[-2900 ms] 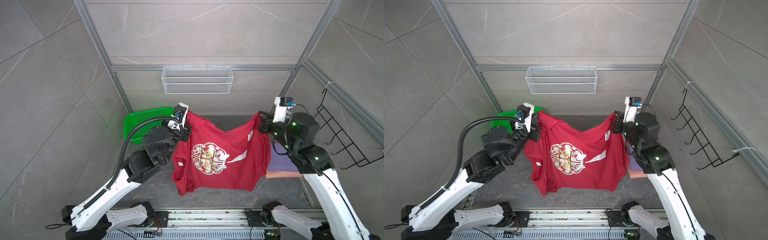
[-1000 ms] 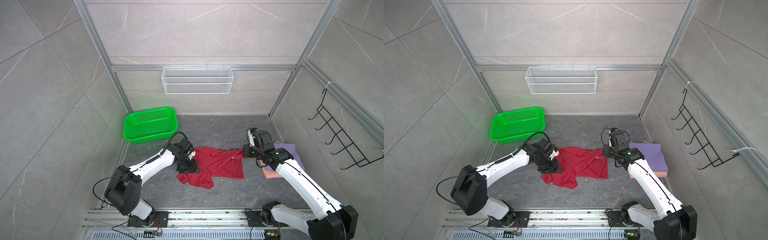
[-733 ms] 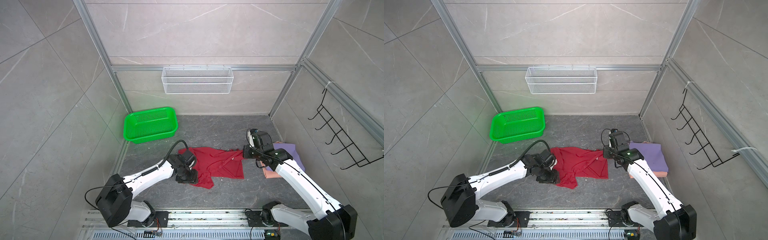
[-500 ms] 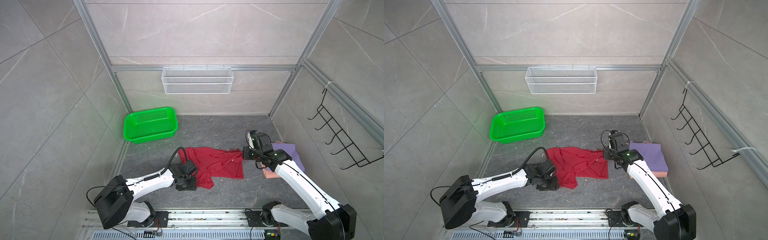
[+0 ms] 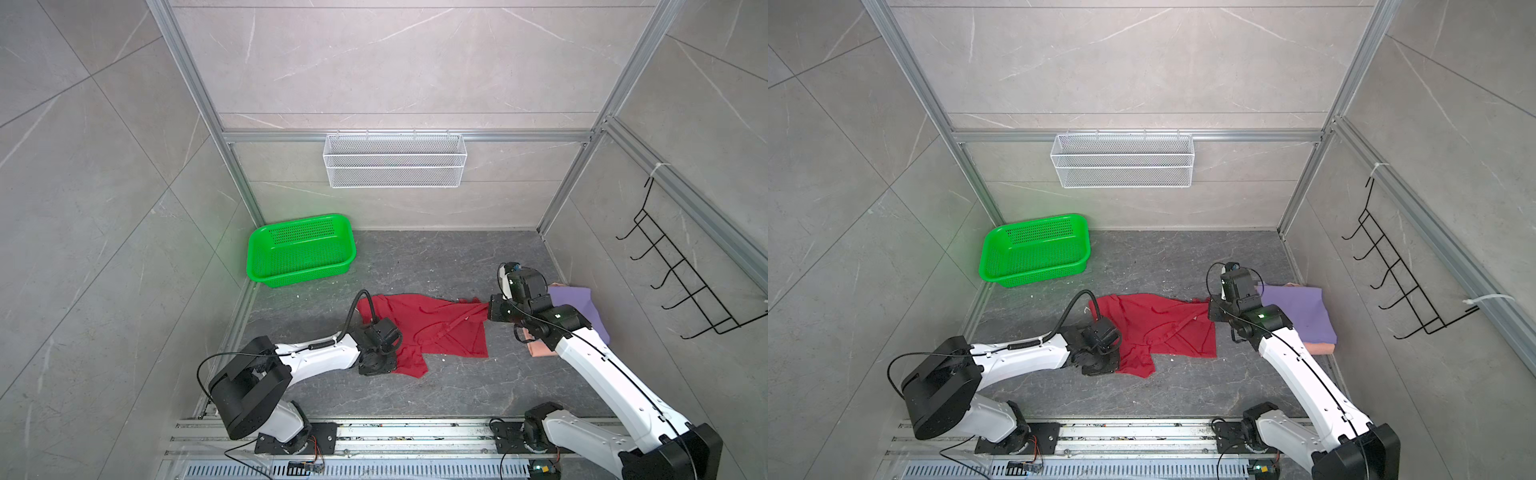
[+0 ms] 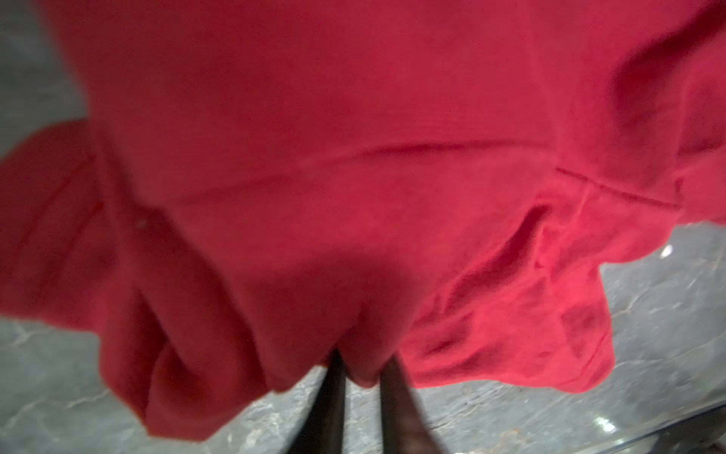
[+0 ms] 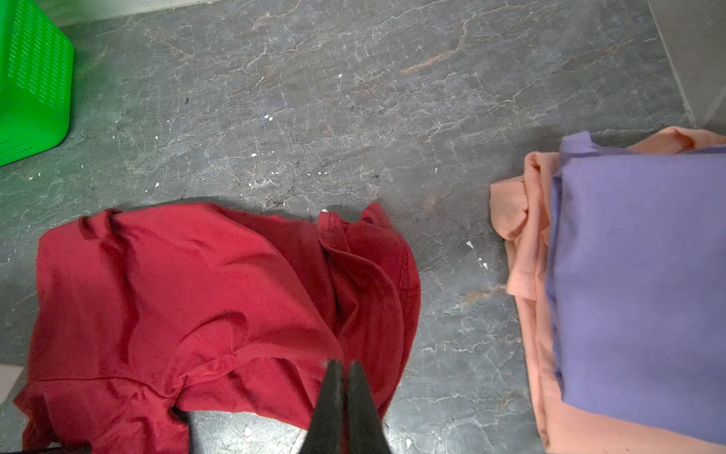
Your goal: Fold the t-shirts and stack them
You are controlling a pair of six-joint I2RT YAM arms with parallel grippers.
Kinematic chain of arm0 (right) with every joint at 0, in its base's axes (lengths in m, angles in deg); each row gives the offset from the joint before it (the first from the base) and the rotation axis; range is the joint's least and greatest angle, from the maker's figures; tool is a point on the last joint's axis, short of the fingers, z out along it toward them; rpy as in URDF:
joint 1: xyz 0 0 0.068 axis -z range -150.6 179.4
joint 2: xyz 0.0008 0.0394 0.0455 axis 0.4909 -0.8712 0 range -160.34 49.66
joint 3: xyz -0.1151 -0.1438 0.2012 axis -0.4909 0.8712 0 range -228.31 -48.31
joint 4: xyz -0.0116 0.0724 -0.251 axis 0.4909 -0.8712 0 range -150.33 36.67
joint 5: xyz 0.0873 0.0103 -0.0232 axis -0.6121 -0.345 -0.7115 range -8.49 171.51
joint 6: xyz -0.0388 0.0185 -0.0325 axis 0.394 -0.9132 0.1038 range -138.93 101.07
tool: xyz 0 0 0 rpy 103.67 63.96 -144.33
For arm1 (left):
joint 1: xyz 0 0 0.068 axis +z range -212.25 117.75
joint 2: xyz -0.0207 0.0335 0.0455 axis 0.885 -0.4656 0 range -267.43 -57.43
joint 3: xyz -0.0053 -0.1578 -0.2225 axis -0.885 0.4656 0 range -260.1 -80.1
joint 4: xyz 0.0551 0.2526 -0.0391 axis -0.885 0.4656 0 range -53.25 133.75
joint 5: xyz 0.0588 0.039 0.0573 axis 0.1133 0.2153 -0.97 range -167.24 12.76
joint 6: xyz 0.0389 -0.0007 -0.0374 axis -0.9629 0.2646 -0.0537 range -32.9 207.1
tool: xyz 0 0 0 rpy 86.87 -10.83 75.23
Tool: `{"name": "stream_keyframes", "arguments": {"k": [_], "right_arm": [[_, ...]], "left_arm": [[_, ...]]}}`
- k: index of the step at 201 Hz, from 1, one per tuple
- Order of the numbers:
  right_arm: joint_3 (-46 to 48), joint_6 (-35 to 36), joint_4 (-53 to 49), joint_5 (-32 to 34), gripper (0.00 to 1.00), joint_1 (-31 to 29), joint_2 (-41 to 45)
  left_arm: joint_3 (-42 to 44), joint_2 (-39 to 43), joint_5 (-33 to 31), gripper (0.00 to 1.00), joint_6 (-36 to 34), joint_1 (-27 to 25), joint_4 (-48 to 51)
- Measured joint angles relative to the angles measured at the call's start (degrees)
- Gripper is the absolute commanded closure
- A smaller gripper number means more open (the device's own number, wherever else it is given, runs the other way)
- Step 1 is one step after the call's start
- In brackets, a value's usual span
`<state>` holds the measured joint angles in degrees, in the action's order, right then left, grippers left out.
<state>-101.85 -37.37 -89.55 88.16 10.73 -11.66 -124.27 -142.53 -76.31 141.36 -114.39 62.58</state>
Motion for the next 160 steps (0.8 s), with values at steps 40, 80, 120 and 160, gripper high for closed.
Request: {"name": "stream_keyframes", "arguments": {"k": [40,80,120,160], "right_arm": [[0.00,0.00,0.02,0.00,1.00,0.00,0.00],[-0.02,0.00,0.04,0.00,1.00,0.00,-0.22],[0.00,0.00,1.07,-0.04,1.00,0.00,-1.57],[0.00,0.00,1.77,-0.02,1.00,0.00,-3.65]], "left_arm": [[-4.04,5.84,-2.05,1.00,-1.25,0.00,9.51],[-20.02,10.60,-2.19,1.00,-8.68,0.39,25.57],[-35.01,-1.99,-0.37,0.98,-18.34,3.06,29.05],[-52.06,-25.11,2.45,0.50,-26.86,5.92,27.78]]}}
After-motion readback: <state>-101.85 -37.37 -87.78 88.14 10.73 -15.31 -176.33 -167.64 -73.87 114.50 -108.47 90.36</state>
